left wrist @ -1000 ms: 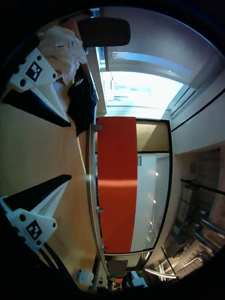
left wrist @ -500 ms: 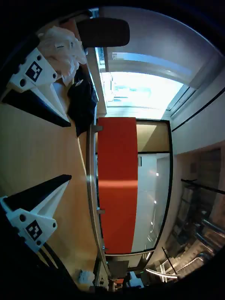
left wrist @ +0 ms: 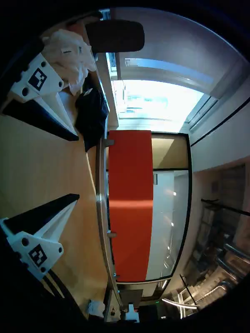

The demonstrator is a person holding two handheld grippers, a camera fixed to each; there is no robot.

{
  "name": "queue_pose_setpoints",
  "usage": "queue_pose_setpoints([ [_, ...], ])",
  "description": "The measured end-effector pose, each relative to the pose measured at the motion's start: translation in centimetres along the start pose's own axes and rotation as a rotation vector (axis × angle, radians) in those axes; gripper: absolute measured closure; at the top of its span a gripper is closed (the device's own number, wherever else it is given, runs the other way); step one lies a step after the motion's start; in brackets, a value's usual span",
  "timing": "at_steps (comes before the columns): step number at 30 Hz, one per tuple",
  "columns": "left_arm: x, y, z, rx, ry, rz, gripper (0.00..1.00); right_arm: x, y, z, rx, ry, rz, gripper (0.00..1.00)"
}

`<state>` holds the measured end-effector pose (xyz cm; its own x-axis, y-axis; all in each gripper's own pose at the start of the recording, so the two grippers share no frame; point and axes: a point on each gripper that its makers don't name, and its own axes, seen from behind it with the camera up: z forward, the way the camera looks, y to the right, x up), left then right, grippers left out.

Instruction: Fold towel

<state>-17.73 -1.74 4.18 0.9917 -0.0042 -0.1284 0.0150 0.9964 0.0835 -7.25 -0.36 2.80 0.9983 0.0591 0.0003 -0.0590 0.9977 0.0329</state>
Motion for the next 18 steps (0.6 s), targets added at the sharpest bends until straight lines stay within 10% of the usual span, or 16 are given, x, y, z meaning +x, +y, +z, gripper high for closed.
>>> queue_pose_setpoints([
  [18, -0.1, -0.1, 0.1, 0.000, 0.001, -0.001, 0.06, -5.6, 3.0, -0.4, -0.039, 0.021, 0.039, 0.01],
])
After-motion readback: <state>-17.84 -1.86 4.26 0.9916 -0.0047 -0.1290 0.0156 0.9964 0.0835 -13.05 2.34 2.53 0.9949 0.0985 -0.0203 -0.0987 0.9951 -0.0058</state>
